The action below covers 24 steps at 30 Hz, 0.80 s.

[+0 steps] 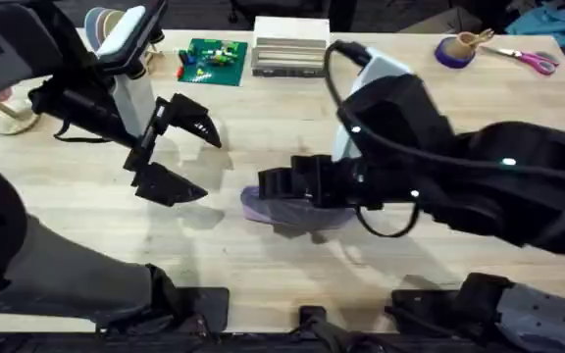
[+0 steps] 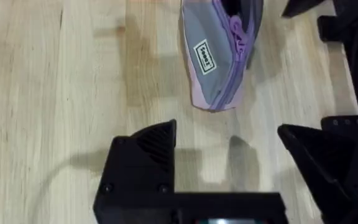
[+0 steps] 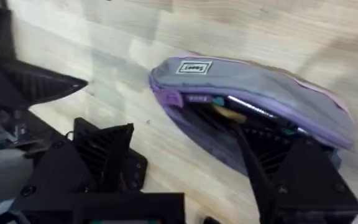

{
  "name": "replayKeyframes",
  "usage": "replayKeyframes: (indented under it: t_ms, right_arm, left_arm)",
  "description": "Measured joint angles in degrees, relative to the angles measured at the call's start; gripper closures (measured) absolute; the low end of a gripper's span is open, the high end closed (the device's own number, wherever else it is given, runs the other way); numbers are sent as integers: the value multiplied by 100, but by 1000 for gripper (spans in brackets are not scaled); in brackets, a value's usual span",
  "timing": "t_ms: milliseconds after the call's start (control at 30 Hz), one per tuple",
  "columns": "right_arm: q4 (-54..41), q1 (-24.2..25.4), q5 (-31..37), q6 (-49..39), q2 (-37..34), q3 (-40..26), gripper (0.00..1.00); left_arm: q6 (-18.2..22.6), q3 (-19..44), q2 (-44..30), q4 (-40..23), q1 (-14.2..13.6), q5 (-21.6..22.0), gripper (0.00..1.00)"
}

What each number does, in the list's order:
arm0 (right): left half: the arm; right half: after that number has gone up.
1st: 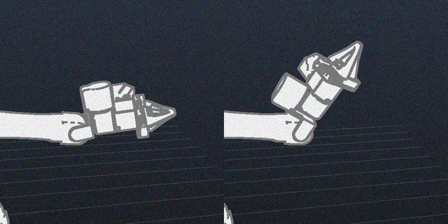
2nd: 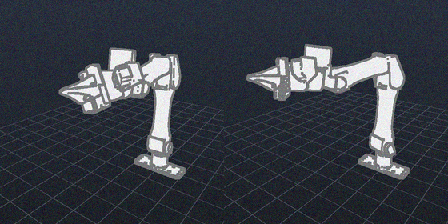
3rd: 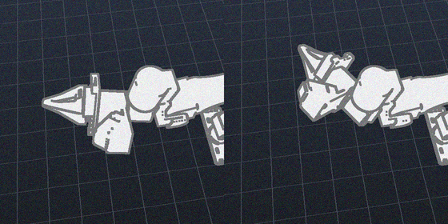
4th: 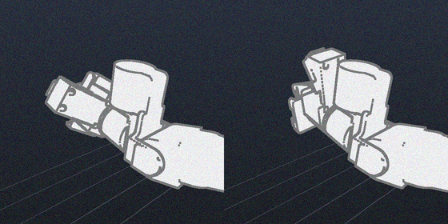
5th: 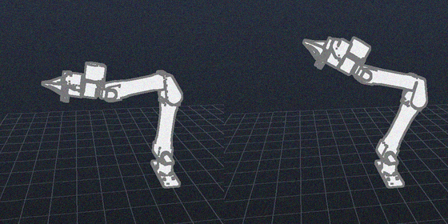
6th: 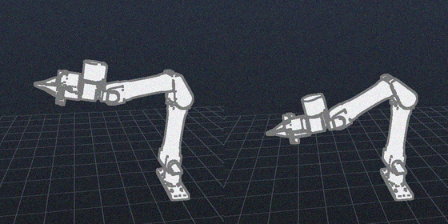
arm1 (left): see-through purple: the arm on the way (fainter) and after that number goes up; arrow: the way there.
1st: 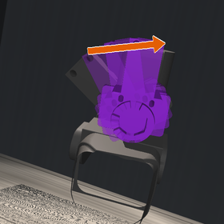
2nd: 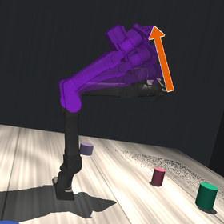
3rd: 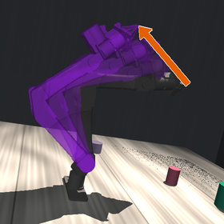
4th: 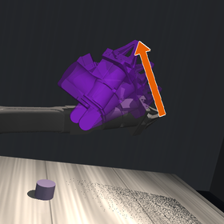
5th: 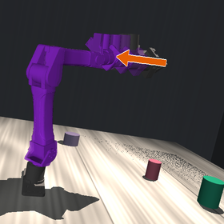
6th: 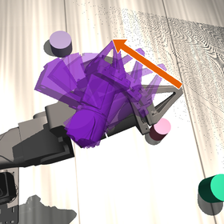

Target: Unzip the bag, pick up the pens from the table one at a time and place them inside, then zip the bag closed.

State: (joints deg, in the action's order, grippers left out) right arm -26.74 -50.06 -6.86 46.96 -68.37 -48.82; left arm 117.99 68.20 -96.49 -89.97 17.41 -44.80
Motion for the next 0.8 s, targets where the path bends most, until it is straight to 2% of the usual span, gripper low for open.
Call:
replayKeyframes:
  t_ms: [367, 533, 667, 800]
  right_arm:
    - [815, 0, -177, 19, -750, 0, 4]
    - [1309, 0, -477, 18, -1030, 0, 13]
    - [1311, 0, -566, 39, -1037, 0, 160]
    - [1309, 0, -611, 42, -1039, 0, 263]
  left_arm:
    - [0, 0, 0, 7, 0, 114, 6]
    - [0, 0, -2, 17, 0, 138, 6]
    - [0, 0, 0, 17, 0, 163, 6]
    - [-1, 0, -1, 17, 0, 205, 6]
